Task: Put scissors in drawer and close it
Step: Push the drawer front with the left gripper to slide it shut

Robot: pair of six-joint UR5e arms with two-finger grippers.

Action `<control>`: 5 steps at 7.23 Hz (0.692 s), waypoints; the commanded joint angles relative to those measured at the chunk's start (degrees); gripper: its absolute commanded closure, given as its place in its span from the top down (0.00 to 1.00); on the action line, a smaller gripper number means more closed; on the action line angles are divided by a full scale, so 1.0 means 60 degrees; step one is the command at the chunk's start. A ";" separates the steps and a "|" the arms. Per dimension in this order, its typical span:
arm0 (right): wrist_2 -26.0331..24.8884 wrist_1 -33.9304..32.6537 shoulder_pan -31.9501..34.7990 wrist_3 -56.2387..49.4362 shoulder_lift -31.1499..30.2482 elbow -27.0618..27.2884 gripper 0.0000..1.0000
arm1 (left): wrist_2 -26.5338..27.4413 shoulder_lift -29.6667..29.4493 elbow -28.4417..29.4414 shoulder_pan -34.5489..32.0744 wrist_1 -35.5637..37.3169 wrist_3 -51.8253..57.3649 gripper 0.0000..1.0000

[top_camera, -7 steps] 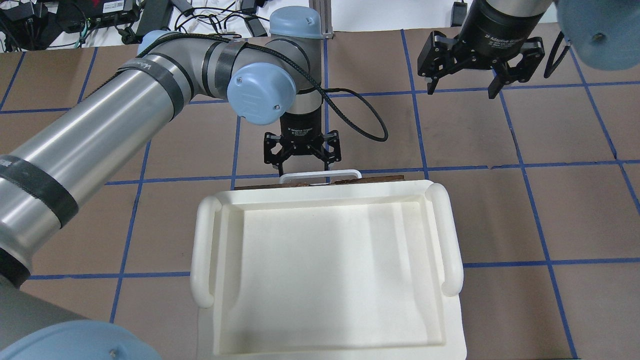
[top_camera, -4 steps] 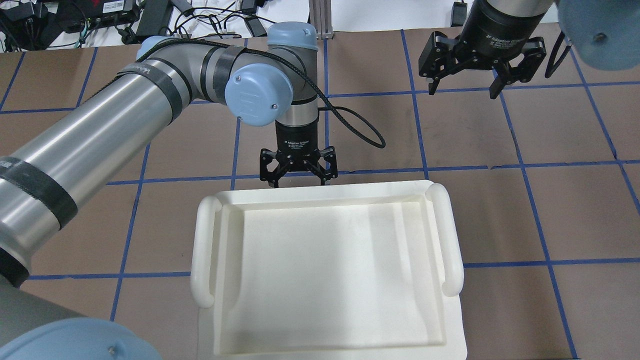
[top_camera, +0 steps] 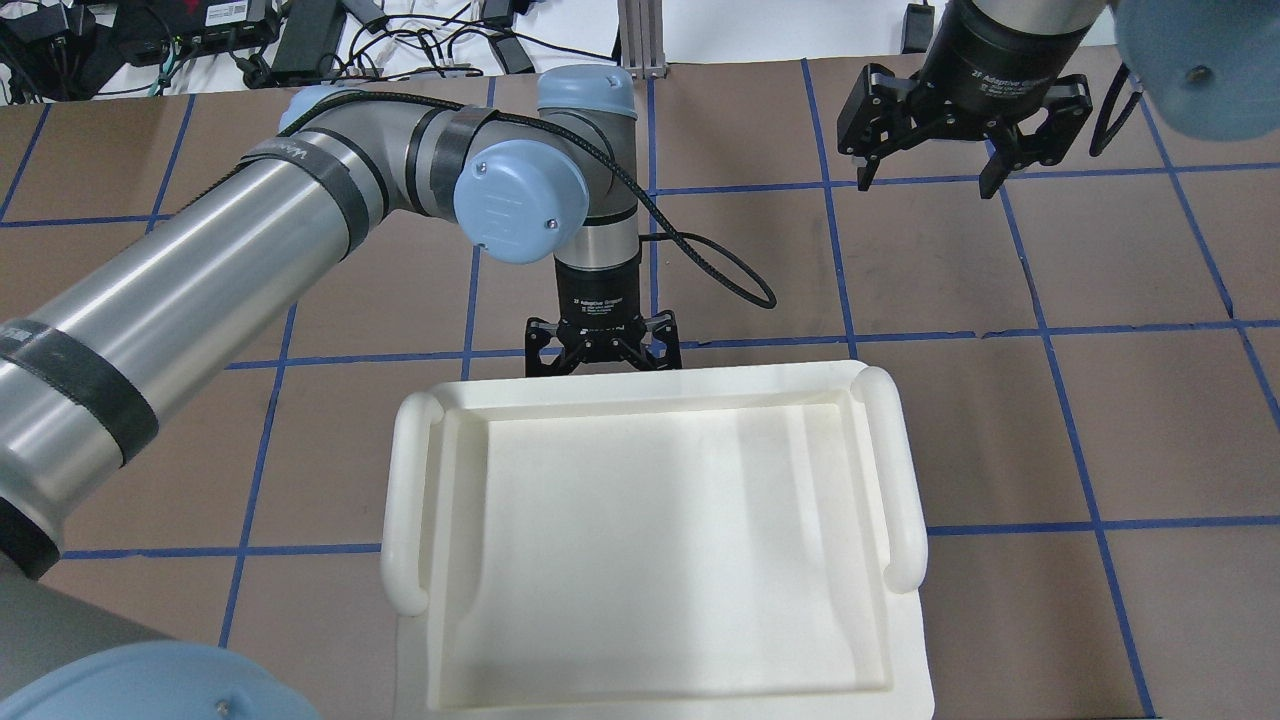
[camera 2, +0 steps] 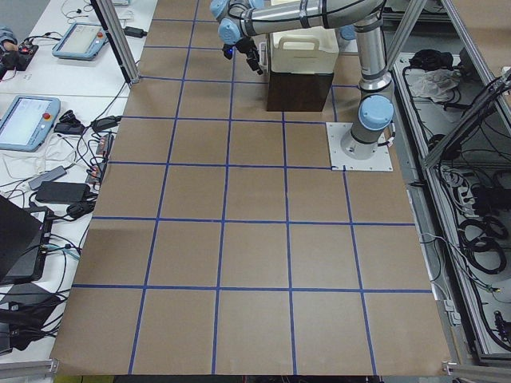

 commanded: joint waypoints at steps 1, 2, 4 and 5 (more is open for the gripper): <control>-0.0004 0.0012 0.0000 0.0006 0.0000 0.0000 1.00 | 0.0090 0.0036 0.0086 0.0088 0.1154 0.0028 1.00; -0.0004 0.0012 0.0000 0.0021 0.0000 0.0015 1.00 | 0.0192 0.0080 0.0115 0.0089 0.1801 0.0042 1.00; -0.0004 0.0012 0.0000 0.0035 -0.0014 0.0059 1.00 | 0.0937 0.0822 0.0276 0.0117 0.2904 -0.0016 1.00; -0.0018 0.0012 0.0000 0.0035 -0.0014 0.0059 1.00 | 0.1100 0.1596 0.0320 0.0132 0.2906 -0.0016 1.00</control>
